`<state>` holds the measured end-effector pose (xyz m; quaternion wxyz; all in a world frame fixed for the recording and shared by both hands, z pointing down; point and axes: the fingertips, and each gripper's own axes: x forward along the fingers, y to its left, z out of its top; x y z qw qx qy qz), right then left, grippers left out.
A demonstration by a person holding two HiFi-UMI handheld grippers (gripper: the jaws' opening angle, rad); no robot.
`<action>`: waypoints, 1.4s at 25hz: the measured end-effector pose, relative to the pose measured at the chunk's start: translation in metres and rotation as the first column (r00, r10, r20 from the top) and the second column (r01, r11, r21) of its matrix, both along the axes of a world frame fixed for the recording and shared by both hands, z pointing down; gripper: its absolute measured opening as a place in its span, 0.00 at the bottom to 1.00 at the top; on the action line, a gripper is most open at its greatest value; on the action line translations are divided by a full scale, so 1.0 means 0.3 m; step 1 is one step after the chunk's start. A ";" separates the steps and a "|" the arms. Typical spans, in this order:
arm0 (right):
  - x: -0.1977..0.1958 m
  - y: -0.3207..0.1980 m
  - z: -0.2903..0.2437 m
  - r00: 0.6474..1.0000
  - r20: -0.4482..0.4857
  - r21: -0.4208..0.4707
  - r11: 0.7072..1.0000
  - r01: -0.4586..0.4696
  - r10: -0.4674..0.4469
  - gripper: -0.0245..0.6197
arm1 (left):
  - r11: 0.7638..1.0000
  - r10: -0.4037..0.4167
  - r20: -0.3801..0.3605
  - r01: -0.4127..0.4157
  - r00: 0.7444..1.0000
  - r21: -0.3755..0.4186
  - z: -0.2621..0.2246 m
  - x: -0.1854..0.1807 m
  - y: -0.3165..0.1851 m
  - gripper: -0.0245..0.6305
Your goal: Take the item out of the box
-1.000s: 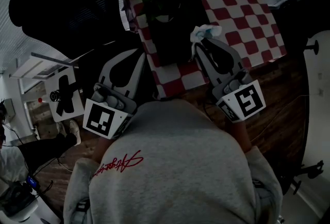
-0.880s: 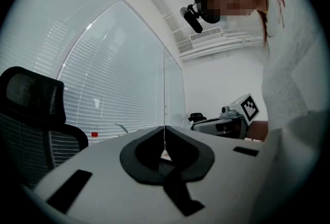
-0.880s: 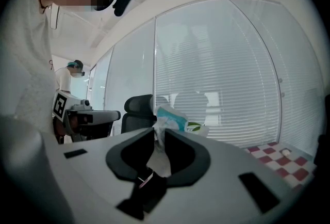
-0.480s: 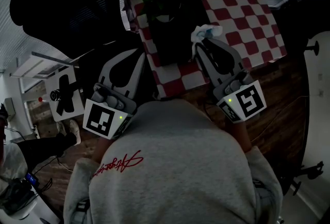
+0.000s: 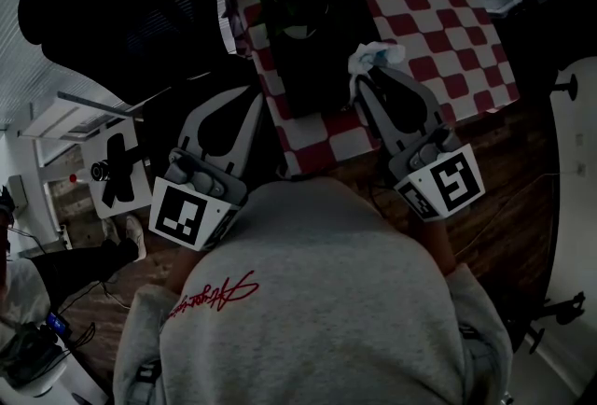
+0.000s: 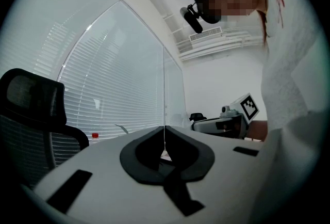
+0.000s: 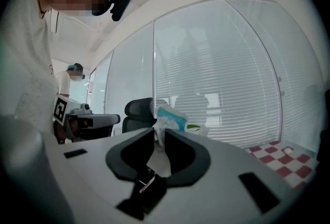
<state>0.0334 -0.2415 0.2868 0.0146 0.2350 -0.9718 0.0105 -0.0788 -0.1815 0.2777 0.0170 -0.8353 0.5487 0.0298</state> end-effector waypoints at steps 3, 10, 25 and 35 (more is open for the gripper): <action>-0.001 -0.001 -0.001 1.000 -0.002 0.002 1.000 0.000 0.000 0.15 | 1.000 0.002 0.000 -0.002 1.000 -0.001 -0.001 -0.001 -0.002 0.06; 0.002 -0.002 0.004 1.000 -0.005 0.002 1.000 -0.004 0.004 0.15 | 1.000 0.008 0.000 -0.008 1.000 -0.002 0.001 0.003 -0.008 0.06; -0.001 0.002 -0.013 1.000 0.006 0.039 0.999 -0.012 0.012 0.15 | 1.000 -0.001 -0.002 0.001 1.000 0.002 0.004 -0.008 -0.008 0.06; -0.002 0.004 -0.016 1.000 0.013 0.038 0.999 -0.010 0.009 0.15 | 1.000 -0.005 -0.002 0.005 1.000 0.002 0.004 -0.013 -0.006 0.06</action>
